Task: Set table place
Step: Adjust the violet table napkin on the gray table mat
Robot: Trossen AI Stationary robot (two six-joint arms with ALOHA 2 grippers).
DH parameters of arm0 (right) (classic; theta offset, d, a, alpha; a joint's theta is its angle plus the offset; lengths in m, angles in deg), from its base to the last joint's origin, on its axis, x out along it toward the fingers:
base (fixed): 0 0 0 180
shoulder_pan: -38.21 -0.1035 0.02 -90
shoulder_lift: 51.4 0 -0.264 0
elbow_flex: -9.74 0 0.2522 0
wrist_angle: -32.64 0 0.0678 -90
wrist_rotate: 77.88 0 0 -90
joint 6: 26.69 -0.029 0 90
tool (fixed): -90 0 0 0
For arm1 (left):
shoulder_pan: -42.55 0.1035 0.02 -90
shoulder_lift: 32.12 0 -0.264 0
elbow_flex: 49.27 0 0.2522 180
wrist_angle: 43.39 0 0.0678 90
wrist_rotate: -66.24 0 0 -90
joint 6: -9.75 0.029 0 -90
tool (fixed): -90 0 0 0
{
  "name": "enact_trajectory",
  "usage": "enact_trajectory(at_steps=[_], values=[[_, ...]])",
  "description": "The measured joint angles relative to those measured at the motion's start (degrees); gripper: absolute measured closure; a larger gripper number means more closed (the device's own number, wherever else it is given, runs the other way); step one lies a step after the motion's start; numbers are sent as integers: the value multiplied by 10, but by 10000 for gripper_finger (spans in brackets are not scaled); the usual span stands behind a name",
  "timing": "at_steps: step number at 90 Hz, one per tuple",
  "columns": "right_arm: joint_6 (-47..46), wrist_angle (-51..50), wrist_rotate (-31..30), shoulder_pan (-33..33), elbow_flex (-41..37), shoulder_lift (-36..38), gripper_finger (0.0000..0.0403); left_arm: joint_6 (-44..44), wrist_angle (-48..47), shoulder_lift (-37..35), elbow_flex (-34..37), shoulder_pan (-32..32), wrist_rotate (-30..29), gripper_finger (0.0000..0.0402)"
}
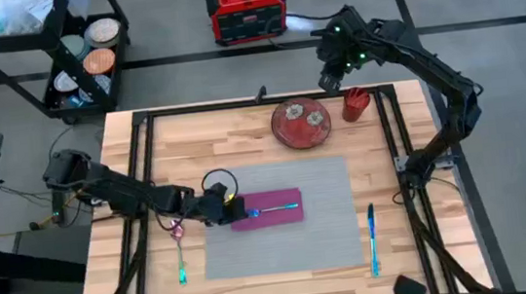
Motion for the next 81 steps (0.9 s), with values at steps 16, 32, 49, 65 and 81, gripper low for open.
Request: enact_trajectory(at_steps=[16,32,49,65,81], values=[[0,-14,4,-1,0,12,305,29,-64,-28,0,24,9,256],[0,-25,3,-5,0,11,305,-67,-233,-38,0,24,12,221],[-9,-16,2,-16,-17,11,305,-91,-215,-39,0,29,-1,219],[-35,-13,17,-39,-131,11,307,-85,-222,-37,0,34,-4,220],[-50,80,16,-99,-312,37,359,-82,-224,-37,0,35,-6,220]])
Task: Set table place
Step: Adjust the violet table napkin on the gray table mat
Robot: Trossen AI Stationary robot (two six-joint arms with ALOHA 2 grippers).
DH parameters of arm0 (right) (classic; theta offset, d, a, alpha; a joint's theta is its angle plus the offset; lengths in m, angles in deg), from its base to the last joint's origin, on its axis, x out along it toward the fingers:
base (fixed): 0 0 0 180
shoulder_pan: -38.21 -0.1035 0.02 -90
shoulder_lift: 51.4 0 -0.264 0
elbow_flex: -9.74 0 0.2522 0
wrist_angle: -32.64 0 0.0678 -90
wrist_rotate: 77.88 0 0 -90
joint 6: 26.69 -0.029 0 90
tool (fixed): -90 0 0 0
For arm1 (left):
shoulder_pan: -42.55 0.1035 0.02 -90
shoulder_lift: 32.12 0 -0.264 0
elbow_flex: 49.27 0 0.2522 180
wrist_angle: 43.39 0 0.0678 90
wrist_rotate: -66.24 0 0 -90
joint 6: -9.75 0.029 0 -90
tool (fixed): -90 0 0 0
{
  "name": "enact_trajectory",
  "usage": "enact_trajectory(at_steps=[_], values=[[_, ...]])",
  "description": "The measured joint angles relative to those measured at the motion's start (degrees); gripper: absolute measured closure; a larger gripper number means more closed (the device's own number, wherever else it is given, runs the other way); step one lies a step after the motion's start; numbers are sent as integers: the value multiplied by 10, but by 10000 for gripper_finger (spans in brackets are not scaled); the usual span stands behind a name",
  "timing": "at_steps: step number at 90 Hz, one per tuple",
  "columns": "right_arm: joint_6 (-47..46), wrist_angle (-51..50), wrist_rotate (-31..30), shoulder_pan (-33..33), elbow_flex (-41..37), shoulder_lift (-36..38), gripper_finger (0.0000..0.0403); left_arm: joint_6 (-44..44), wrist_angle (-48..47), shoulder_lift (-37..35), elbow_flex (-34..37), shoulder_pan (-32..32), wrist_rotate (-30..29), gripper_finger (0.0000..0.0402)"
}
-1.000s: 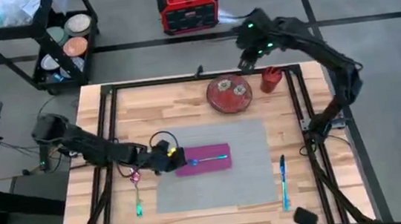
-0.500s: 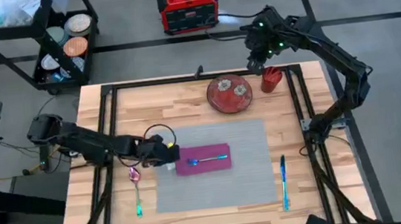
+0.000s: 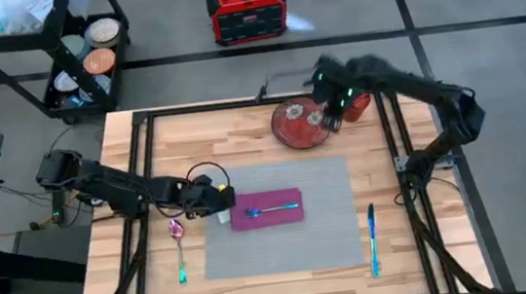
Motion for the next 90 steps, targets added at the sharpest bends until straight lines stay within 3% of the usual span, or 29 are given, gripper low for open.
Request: enact_trajectory(at_steps=[10,42,53,90], values=[[-27,56,10,-49,-85,20,396,-12,0,0,0,0,0,220],[-128,212,36,-143,-263,40,403,-44,7,0,0,1,1,220],[-153,250,68,-158,-294,40,403,-50,15,0,0,2,1,220],[-171,313,77,-165,-391,39,403,-85,56,0,0,2,-1,220]])
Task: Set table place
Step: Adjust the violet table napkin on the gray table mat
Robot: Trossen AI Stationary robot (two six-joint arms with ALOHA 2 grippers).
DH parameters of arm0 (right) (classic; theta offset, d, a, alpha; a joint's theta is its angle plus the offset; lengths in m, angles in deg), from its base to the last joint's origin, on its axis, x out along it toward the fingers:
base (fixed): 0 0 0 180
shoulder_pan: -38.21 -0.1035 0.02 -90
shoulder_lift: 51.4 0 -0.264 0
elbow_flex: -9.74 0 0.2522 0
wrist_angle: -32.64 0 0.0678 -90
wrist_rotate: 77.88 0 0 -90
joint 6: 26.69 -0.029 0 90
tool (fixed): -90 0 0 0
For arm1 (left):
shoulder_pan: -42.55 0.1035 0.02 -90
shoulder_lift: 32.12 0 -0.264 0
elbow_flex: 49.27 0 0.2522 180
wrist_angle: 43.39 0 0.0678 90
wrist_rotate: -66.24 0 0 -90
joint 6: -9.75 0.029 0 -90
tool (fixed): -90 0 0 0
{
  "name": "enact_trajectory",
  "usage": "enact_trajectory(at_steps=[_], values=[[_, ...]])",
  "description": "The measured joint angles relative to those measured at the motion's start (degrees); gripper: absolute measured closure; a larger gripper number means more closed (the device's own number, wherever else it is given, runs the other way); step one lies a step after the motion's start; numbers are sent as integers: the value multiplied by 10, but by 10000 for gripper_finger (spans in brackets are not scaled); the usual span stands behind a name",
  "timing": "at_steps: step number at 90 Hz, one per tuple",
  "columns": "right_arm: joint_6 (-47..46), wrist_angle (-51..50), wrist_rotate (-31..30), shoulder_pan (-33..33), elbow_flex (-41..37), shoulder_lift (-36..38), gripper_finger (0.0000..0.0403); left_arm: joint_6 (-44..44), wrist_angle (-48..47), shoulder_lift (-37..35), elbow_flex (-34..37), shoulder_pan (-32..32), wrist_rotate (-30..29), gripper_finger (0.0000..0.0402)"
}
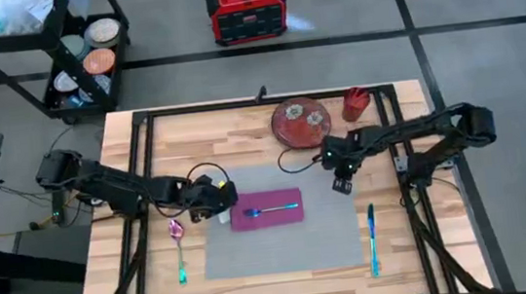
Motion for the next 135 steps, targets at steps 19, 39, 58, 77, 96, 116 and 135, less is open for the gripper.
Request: enact_trajectory(at_steps=[19,39,58,77,96,116,135], values=[[-20,29,9,1,-31,3,403,-15,21,0,0,0,-5,220],[-29,33,9,1,-32,2,403,-33,26,0,0,5,-6,220],[-33,33,10,1,-33,3,403,-38,-25,11,0,5,4,220],[-39,27,10,0,-22,1,403,-18,51,74,0,15,10,220],[-26,8,10,0,1,-2,403,5,171,158,-3,32,99,220],[-25,5,10,0,3,-2,403,20,161,153,-2,39,103,230],[-24,-5,10,0,4,-1,403,43,149,144,0,38,103,323]])
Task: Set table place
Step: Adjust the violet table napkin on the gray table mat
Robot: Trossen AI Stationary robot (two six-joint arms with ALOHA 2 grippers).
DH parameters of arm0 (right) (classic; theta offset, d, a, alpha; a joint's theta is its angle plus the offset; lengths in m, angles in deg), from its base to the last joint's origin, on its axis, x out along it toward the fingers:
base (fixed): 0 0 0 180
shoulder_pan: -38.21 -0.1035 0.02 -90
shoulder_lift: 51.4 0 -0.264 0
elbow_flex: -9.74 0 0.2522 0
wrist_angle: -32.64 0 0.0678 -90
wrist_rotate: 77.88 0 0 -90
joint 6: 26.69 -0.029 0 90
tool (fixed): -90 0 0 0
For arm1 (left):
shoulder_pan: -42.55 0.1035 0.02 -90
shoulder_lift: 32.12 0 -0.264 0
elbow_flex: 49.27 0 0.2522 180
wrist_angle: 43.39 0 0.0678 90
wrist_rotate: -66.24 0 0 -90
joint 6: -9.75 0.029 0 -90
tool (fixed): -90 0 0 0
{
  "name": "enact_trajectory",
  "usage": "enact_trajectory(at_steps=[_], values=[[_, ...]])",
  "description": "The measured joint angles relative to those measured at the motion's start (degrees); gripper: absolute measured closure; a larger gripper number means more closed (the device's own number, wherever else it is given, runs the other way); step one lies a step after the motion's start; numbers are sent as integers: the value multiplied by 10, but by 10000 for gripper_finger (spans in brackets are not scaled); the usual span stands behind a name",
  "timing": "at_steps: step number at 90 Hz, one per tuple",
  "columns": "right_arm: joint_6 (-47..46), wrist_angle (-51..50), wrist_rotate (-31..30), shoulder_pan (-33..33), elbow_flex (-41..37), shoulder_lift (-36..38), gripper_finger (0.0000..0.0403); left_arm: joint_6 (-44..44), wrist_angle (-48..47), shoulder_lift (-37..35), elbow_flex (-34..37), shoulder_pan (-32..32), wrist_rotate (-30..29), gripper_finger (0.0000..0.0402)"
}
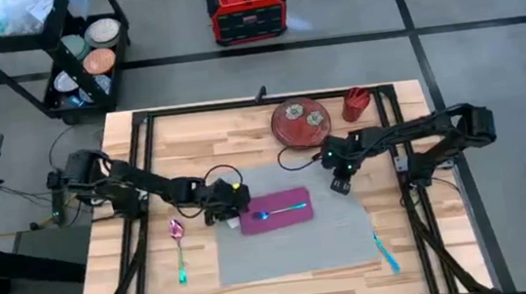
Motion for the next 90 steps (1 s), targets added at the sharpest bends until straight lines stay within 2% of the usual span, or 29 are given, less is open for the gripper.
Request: enact_trajectory(at_steps=[6,11,26,37,51,73,90], values=[[0,-1,0,0,0,0,403,9,-2,-1,1,-1,0,370],[0,-1,0,0,0,0,403,12,-1,-1,1,-1,0,390],[0,-3,0,0,0,1,403,20,2,-1,1,0,22,400],[4,-3,0,0,0,1,403,54,-16,-18,1,0,64,401],[13,-3,-2,0,0,1,403,91,-100,-54,1,0,86,401],[20,-5,-2,0,1,1,403,158,-291,-122,1,21,80,401],[19,-7,-2,0,1,1,403,293,-379,-133,0,72,75,401]])
